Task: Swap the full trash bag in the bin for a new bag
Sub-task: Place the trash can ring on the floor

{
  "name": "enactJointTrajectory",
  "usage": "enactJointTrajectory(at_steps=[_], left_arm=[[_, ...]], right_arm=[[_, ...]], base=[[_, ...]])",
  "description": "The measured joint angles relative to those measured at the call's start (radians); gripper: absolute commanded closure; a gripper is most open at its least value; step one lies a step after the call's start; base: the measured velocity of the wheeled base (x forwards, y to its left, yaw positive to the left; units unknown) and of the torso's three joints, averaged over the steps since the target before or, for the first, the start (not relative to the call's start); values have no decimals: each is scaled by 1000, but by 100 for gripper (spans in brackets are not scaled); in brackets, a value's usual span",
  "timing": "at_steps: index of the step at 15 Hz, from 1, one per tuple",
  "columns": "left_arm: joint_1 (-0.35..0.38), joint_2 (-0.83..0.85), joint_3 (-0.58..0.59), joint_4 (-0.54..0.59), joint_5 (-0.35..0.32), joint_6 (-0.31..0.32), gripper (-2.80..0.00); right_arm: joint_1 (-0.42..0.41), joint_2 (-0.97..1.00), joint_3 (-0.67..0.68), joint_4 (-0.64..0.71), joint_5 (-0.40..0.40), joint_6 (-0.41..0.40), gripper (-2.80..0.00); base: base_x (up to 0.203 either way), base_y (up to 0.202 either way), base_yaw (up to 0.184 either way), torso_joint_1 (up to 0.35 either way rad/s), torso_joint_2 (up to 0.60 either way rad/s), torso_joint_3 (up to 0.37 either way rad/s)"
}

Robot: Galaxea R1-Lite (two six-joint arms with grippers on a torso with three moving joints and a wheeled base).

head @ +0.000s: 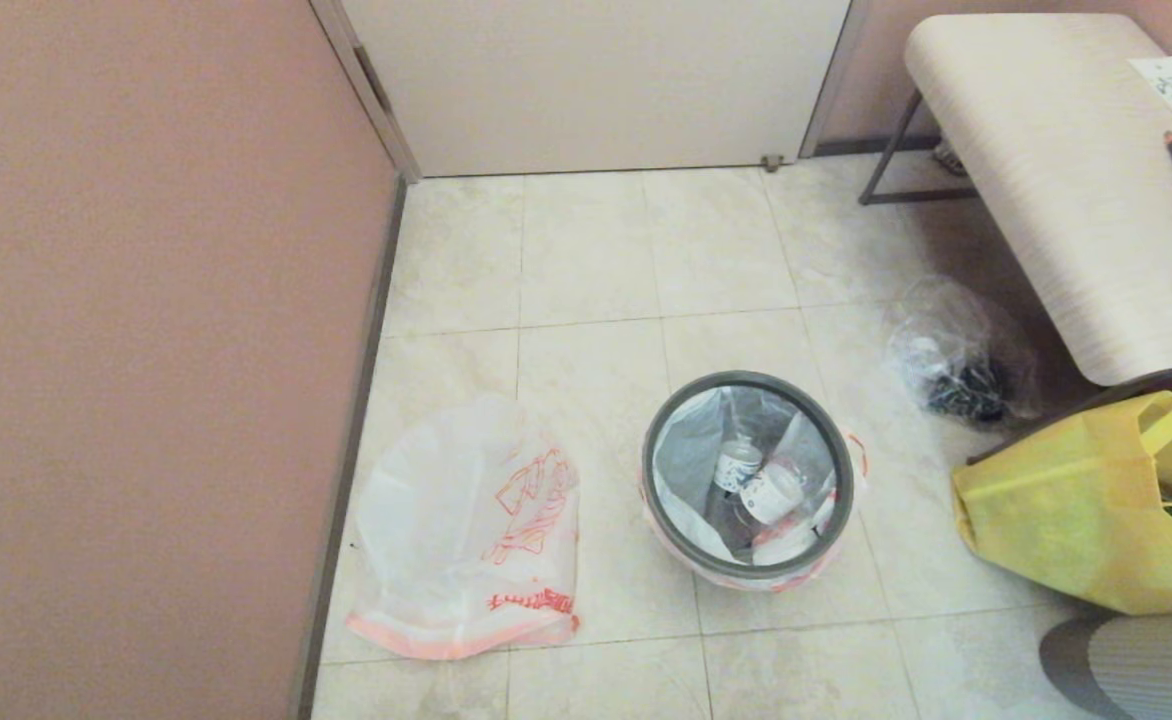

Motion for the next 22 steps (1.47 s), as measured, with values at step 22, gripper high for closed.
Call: enactJointTrajectory(at_steps=[22], left_arm=[[0,0,0,0,0,0,0]], right_arm=[[-4,212,-331,23,-3,-77,0]], base=[[0,0,0,0,0,0]])
